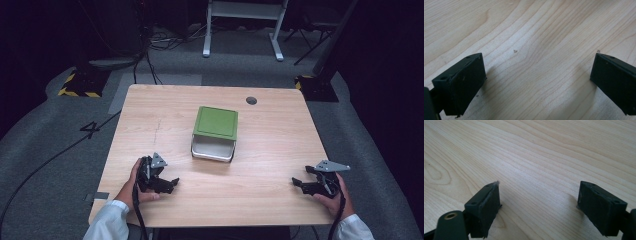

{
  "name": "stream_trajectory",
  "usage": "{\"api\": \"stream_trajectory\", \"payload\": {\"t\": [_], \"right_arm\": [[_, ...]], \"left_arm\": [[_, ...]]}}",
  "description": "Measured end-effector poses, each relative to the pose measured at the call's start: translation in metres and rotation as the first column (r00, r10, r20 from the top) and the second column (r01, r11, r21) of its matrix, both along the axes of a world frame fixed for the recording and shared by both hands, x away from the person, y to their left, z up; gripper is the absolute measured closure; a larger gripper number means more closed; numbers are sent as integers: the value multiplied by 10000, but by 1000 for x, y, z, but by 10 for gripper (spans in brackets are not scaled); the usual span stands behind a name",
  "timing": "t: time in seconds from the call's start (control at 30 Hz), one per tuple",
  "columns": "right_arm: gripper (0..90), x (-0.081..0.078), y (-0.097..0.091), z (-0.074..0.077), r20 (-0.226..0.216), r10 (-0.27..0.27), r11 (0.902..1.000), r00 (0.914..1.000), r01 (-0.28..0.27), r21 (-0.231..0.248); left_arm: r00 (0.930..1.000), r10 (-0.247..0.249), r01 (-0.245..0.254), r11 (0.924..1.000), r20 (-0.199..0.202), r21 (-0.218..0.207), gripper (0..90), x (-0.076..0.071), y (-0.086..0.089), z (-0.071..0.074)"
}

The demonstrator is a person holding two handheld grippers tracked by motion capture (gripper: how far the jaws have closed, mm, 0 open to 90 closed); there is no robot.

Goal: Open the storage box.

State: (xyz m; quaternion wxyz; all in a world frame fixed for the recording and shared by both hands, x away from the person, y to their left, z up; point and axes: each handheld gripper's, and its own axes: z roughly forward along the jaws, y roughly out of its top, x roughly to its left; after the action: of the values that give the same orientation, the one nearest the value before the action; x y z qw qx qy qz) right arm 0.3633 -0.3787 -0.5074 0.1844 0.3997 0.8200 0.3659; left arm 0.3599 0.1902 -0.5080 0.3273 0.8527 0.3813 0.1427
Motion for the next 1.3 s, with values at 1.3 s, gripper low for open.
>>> {"api": "stream_trajectory", "payload": {"t": [1.3], "right_arm": [[156, 44, 1, 1, -67, -1619, 9868, 9868, 1619, -2]], "left_arm": [[9343, -3268, 3289, 9443, 1423, 94, 199, 5, -74, 52]]}}
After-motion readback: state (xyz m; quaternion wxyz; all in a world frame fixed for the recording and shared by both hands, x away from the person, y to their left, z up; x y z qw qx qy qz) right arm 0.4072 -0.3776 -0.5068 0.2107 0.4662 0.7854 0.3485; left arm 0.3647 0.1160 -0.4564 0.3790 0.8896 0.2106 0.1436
